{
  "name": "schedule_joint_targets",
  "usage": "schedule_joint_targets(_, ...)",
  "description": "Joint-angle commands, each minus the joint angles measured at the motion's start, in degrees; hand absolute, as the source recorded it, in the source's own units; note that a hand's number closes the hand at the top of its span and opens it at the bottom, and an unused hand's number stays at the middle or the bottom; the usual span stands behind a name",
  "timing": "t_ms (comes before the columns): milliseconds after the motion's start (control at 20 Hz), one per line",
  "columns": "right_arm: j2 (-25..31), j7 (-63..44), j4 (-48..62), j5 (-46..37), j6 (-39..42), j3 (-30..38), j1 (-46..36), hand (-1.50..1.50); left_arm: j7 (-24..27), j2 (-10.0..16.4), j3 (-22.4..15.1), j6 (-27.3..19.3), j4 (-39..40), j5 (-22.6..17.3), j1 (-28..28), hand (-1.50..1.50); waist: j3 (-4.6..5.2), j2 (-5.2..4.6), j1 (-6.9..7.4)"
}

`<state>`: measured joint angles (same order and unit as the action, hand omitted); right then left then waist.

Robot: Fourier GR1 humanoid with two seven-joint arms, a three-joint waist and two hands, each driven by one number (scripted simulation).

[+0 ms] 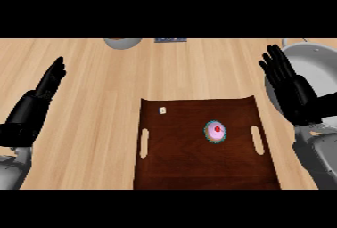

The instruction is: Pick the cupcake from the tray and place it in the pot

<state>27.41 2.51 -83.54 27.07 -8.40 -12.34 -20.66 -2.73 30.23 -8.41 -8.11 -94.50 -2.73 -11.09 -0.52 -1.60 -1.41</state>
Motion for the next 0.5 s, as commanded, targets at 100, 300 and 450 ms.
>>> schedule_joint_targets(100,-0.1,8.42,8.99,0.94,15.03,-0.98,-6.49,1.5,-3.29,-4.8,3.41,-1.73,3.1,-4.8,-4.24,0.0,0.36,0.52,3.25)
schedule_joint_targets(300,11.67,13.99,3.41,-16.48,17.52,-6.9,-14.8,1.5,-3.71,-7.91,2.83,-3.48,3.22,-6.31,-1.63,0.0,1.99,1.71,6.68)
schedule_joint_targets(450,2.98,29.37,20.3,-15.52,20.64,-7.04,-9.64,-1.5,-7.09,-10.23,5.67,-4.77,3.4,-10.39,-4.3,0.0,0.18,-0.39,5.91)
